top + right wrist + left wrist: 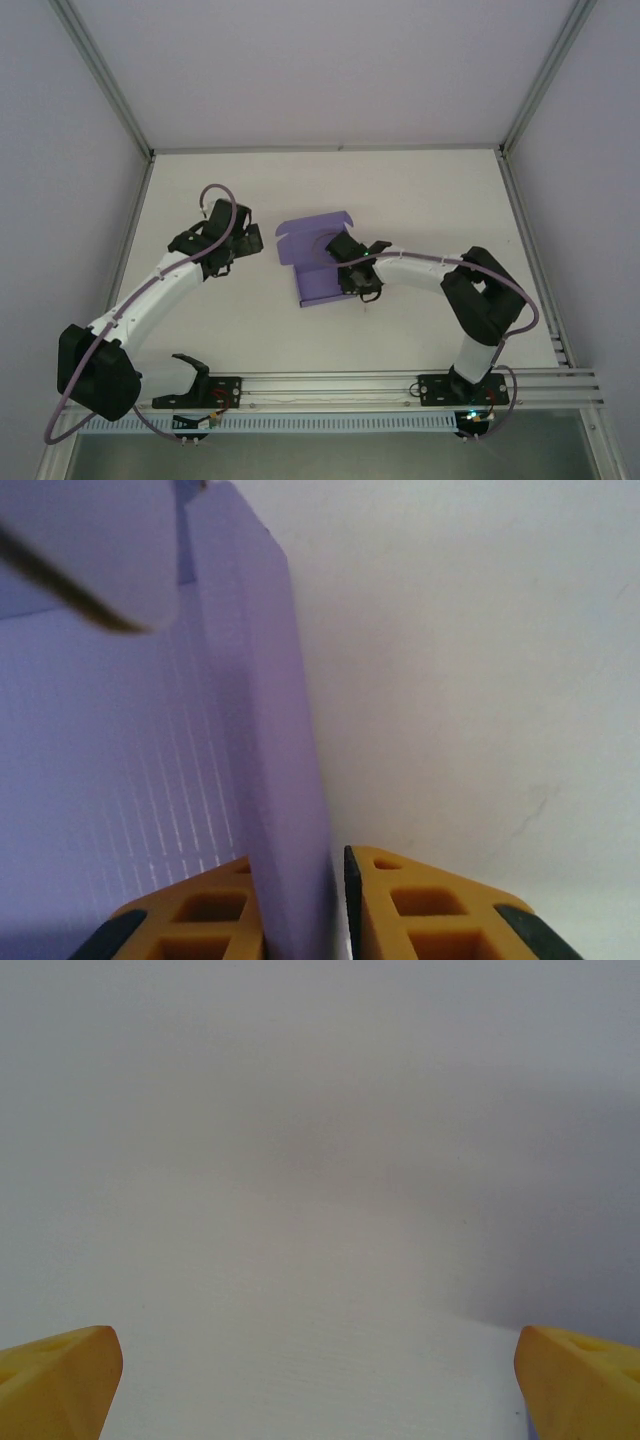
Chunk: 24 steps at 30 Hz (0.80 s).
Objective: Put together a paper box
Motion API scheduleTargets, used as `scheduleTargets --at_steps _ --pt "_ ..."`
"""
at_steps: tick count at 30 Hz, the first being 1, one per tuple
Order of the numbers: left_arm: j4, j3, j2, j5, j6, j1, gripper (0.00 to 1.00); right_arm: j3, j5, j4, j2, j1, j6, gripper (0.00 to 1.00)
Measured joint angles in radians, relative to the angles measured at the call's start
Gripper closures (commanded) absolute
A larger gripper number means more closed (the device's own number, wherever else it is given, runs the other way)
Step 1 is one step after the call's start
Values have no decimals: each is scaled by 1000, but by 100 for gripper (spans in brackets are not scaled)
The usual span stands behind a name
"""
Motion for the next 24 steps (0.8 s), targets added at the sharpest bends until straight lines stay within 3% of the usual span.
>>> scheduleTargets --at_steps 5,8,12,14,19,24 --pt "42 5 3 57 32 0 0 0 20 -10 -47 26 117 61" --pt "48 13 3 81 53 0 0 0 63 -13 -117 26 132 45" --pt "48 47 -11 96 90 0 0 0 133 -11 -226 26 10 12" --pt "51 51 -48 122 113 0 0 2 150 5 -264 24 -139 5" --pt "71 52 -132 328 207 0 2 108 128 19 -256 -10 -494 5" --pt "62 48 -81 505 336 -10 8 284 -36 14 -180 -116 -764 20"
